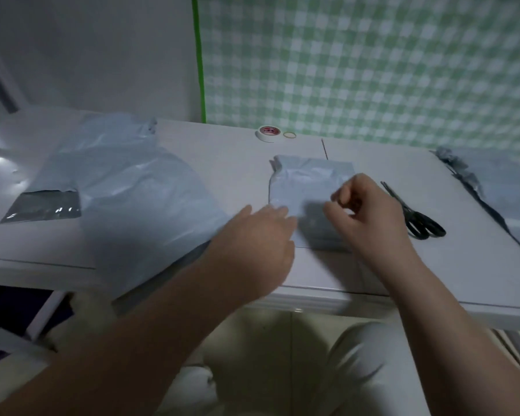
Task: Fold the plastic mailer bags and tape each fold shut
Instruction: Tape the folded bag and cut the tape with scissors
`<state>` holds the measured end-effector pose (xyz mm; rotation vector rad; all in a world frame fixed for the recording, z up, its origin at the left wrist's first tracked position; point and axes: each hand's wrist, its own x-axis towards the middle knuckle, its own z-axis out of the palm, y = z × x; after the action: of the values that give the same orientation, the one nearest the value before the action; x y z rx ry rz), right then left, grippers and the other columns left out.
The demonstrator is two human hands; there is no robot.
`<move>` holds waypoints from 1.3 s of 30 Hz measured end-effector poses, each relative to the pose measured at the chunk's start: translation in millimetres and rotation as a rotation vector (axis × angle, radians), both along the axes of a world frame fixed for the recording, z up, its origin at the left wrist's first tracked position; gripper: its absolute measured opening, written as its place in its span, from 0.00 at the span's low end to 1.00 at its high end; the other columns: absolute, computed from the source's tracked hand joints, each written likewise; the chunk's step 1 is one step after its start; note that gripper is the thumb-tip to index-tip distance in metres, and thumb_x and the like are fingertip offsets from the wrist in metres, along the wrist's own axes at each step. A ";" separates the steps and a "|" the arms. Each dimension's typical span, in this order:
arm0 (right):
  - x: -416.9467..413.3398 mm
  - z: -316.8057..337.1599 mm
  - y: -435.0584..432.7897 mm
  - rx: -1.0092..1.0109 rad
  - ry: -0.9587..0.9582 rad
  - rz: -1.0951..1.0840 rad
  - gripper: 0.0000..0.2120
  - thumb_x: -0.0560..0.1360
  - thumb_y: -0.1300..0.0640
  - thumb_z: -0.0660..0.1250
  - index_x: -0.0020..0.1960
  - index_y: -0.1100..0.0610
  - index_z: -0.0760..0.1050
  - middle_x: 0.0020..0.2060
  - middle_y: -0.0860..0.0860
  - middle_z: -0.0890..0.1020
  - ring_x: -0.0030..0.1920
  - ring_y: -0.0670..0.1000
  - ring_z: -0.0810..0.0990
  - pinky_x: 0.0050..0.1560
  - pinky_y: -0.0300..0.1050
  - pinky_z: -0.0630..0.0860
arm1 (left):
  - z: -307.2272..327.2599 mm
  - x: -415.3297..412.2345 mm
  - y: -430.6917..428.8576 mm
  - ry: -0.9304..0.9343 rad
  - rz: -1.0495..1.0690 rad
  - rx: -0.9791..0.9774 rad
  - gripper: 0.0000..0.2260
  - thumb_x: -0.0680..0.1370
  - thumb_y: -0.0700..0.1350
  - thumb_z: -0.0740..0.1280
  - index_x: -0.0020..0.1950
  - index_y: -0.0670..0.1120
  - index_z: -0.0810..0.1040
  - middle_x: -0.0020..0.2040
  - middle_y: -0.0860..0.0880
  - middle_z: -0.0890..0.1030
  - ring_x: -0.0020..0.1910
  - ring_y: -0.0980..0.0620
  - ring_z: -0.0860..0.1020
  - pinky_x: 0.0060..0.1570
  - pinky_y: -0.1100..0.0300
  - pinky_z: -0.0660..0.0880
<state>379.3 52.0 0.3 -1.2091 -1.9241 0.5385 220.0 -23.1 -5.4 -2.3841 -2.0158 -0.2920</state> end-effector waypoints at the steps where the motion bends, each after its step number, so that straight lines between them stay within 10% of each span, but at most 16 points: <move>1: 9.6 -8.1 -5.4 0.025 -0.083 0.008 0.06 0.70 0.58 0.67 0.41 0.52 0.70 0.37 0.49 0.79 0.38 0.51 0.76 0.40 0.45 0.72 | -4.1 11.9 -0.9 -0.006 -0.042 -0.047 0.22 0.78 0.49 0.50 0.65 0.43 0.75 0.65 0.43 0.76 0.63 0.46 0.74 0.65 0.53 0.64; 5: 29.5 -30.6 -27.1 0.166 -0.441 0.094 0.16 0.68 0.56 0.65 0.55 0.52 0.81 0.47 0.49 0.83 0.46 0.53 0.80 0.45 0.39 0.72 | -21.0 34.7 -5.3 0.063 -0.040 -0.095 0.23 0.76 0.52 0.51 0.60 0.45 0.79 0.59 0.45 0.81 0.56 0.47 0.80 0.58 0.47 0.74; 12: 43.0 -29.9 -36.4 0.130 -0.532 0.104 0.10 0.71 0.59 0.64 0.50 0.60 0.79 0.50 0.55 0.81 0.51 0.55 0.78 0.47 0.54 0.77 | -27.3 30.7 -8.2 0.117 -0.005 -0.093 0.25 0.77 0.55 0.50 0.64 0.45 0.77 0.62 0.40 0.78 0.59 0.40 0.78 0.58 0.38 0.71; 22: 57.9 -13.3 -34.0 0.022 -0.730 -0.180 0.11 0.72 0.51 0.60 0.49 0.53 0.77 0.42 0.52 0.83 0.44 0.57 0.77 0.41 0.46 0.69 | -4.4 22.4 -11.8 0.212 -0.013 -0.181 0.34 0.75 0.58 0.36 0.73 0.47 0.65 0.72 0.43 0.68 0.68 0.47 0.71 0.70 0.41 0.57; 25: 62.0 -4.3 -31.3 -0.054 -0.448 -0.253 0.11 0.71 0.54 0.64 0.48 0.54 0.83 0.40 0.51 0.84 0.47 0.55 0.80 0.46 0.43 0.71 | 4.1 20.5 -5.0 0.201 0.011 -0.257 0.26 0.80 0.58 0.40 0.73 0.52 0.62 0.73 0.49 0.66 0.69 0.50 0.68 0.73 0.47 0.49; 28: 60.2 8.7 -30.4 -0.343 0.222 -0.162 0.06 0.73 0.57 0.66 0.45 0.54 0.82 0.41 0.49 0.84 0.47 0.50 0.81 0.53 0.42 0.77 | 15.0 16.6 4.5 0.003 0.026 -0.150 0.19 0.81 0.55 0.53 0.70 0.53 0.68 0.69 0.52 0.72 0.67 0.52 0.70 0.71 0.55 0.53; 32: 42.0 20.7 -46.1 -0.753 0.927 0.161 0.06 0.72 0.56 0.65 0.39 0.59 0.76 0.41 0.58 0.83 0.39 0.56 0.83 0.40 0.46 0.82 | 23.9 30.8 2.6 -0.669 -0.027 -0.027 0.18 0.75 0.51 0.69 0.65 0.56 0.75 0.57 0.58 0.80 0.49 0.63 0.79 0.54 0.68 0.71; 35: 33.3 20.2 -51.8 -0.864 1.038 0.315 0.12 0.65 0.50 0.66 0.29 0.56 0.81 0.33 0.55 0.83 0.37 0.53 0.83 0.40 0.44 0.82 | 23.6 43.6 -1.1 -0.977 -0.140 -0.010 0.13 0.70 0.49 0.74 0.54 0.58 0.81 0.46 0.55 0.78 0.35 0.62 0.77 0.42 0.71 0.72; 39: 29.2 9.2 -48.1 -0.925 1.108 0.449 0.22 0.58 0.49 0.78 0.46 0.63 0.82 0.43 0.61 0.83 0.50 0.59 0.82 0.52 0.51 0.80 | 21.7 42.7 -1.7 -1.009 -0.194 0.142 0.13 0.67 0.47 0.72 0.41 0.67 0.78 0.42 0.55 0.77 0.37 0.59 0.75 0.40 0.72 0.69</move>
<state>408.5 3.9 9.5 -0.6259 -0.9065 1.9810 262.7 -24.8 16.2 -2.5730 -1.8413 -1.8737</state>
